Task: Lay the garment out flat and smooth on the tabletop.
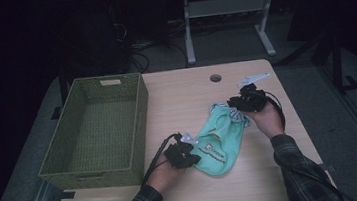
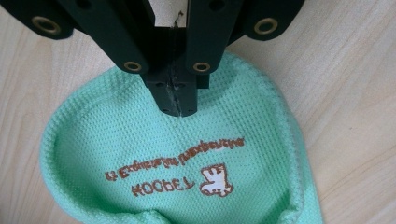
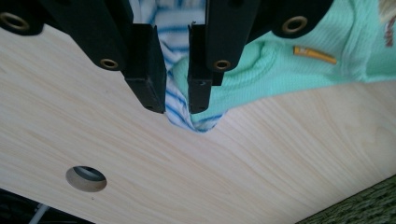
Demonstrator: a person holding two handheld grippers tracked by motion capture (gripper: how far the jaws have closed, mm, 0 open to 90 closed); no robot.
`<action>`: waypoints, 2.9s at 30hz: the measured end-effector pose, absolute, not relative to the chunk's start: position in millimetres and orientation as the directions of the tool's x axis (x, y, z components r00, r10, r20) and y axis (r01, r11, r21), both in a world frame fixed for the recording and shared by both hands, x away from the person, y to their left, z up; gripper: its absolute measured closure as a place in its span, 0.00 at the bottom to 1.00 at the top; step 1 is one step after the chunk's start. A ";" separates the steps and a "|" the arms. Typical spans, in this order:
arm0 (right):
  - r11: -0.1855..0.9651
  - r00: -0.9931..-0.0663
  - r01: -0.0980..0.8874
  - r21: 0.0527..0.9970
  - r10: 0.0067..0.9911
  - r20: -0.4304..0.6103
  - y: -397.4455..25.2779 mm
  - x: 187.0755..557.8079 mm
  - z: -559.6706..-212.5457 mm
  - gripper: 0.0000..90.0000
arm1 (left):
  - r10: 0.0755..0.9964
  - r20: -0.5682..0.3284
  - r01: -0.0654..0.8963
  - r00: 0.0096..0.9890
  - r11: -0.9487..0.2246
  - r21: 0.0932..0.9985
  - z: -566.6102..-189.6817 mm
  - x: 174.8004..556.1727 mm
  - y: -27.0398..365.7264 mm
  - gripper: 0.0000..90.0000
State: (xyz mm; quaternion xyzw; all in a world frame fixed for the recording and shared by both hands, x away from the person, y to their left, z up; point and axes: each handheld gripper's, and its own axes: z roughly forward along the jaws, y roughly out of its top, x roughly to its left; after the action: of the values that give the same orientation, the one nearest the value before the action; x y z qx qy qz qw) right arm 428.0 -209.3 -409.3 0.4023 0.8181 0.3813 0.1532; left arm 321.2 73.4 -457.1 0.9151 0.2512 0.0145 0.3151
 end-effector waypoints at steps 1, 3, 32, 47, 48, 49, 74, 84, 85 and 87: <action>0.383 -0.628 0.546 0.745 0.775 0.062 -212.2 425.4 -408.8 0.87 | 0.469 -0.132 0.451 0.873 -0.675 0.584 -457.1 321.2 73.4 0.99; 0.384 -0.628 0.545 0.746 0.776 0.060 -217.6 420.5 -408.5 0.88 | 0.469 -0.131 0.451 0.873 -0.676 0.582 -457.0 321.4 73.6 0.99; 0.370 -0.606 0.606 0.704 0.788 0.108 -253.1 384.1 -450.9 0.90 | 0.474 -0.150 0.465 0.868 -0.666 0.584 -457.5 321.6 74.1 0.99; 0.394 -0.604 0.610 0.688 0.793 0.081 -237.3 399.8 -461.2 0.84 | 0.464 -0.145 0.455 0.874 -0.677 0.579 -457.2 322.6 75.3 0.99; 0.395 -0.608 0.601 0.695 0.791 0.076 -238.6 399.2 -462.7 0.83 | 0.464 -0.145 0.455 0.874 -0.677 0.579 -457.2 322.5 75.2 0.99; 0.390 -0.603 0.608 0.692 0.793 0.082 -238.9 397.7 -463.0 0.83 | 0.469 -0.147 0.459 0.871 -0.671 0.582 -457.4 322.0 74.8 0.99; 0.351 -0.565 0.616 0.705 0.821 0.084 -263.3 388.6 -470.8 0.98 | 0.483 -0.154 0.476 0.862 -0.666 0.575 -456.4 321.4 73.7 0.97; 0.354 -0.603 0.582 0.732 0.792 0.097 -259.8 364.9 -457.9 0.99 | 0.518 -0.150 0.477 0.842 -0.587 0.654 -430.1 334.0 78.8 0.99; 0.350 -0.605 0.582 0.734 0.789 0.104 -259.5 362.9 -456.8 1.00 | 0.520 -0.141 0.473 0.842 -0.588 0.656 -428.1 337.4 78.2 1.00; 0.350 -0.618 0.576 0.739 0.778 0.114 -259.1 357.5 -454.1 1.00 | 0.526 -0.132 0.470 0.840 -0.585 0.661 -425.2 344.7 76.6 1.00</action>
State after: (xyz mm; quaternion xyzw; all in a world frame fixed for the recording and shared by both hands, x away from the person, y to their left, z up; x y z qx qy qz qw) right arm 357.5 -259.1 -454.1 0.4173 0.8112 0.3887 0.1297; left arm 344.7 76.6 -425.2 0.8893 0.2801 0.0393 0.3595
